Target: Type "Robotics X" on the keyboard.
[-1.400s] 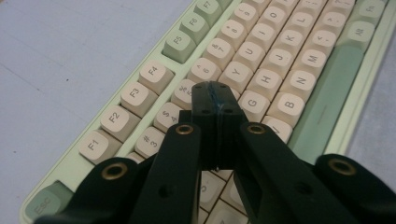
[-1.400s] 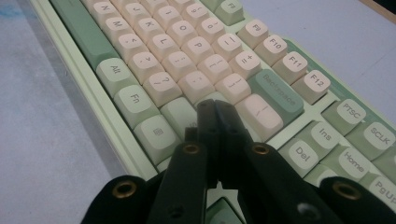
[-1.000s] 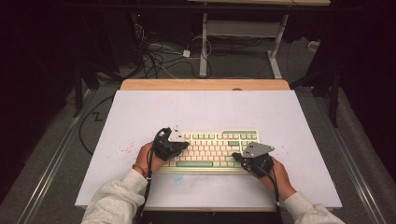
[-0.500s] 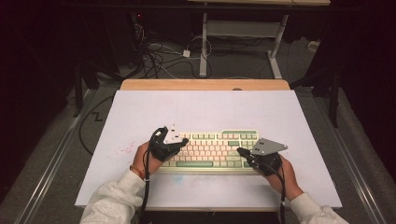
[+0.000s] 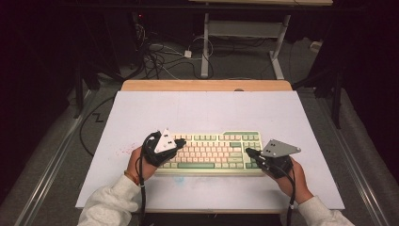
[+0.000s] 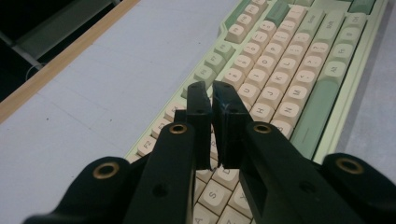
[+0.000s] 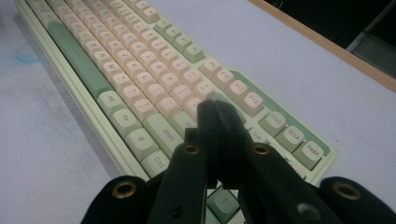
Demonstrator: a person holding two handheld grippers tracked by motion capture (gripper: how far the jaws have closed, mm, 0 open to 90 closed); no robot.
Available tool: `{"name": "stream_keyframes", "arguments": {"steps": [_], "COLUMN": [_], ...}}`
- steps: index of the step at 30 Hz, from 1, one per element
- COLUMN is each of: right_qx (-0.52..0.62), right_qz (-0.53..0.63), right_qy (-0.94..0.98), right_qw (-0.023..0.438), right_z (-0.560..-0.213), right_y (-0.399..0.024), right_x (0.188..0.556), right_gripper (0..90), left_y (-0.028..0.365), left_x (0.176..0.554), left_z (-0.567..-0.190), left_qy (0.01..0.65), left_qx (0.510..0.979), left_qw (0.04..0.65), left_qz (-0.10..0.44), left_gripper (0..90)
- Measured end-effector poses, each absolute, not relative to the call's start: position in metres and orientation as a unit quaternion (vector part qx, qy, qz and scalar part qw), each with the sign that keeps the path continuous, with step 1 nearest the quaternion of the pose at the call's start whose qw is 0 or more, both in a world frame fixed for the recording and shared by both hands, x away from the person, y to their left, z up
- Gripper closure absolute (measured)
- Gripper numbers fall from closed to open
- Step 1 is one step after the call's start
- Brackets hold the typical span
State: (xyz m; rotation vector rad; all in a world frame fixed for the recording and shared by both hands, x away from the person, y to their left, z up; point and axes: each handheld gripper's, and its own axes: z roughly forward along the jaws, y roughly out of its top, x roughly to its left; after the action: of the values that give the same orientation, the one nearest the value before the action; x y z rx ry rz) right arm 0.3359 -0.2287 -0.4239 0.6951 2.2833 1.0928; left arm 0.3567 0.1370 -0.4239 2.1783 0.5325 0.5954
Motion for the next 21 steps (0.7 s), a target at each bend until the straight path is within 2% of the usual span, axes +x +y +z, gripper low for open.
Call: {"name": "stream_keyframes", "arguments": {"steps": [19,21], "right_qx": [0.25,0.25], "right_qz": [0.403,0.402], "right_qy": [0.843,0.844], "right_qw": [0.253,0.252], "right_z": [-0.422,-0.423], "right_y": [-0.226,-0.226], "right_x": [0.335,0.335], "right_gripper": [90.0,90.0], "left_y": [0.159,0.161], "left_x": [0.337,0.335], "left_z": [-0.436,-0.438], "left_qy": [0.215,0.217], "left_qx": [0.86,0.86], "left_qw": [0.388,0.385], "left_qz": [0.252,0.255], "left_gripper": [81.7,77.0]}}
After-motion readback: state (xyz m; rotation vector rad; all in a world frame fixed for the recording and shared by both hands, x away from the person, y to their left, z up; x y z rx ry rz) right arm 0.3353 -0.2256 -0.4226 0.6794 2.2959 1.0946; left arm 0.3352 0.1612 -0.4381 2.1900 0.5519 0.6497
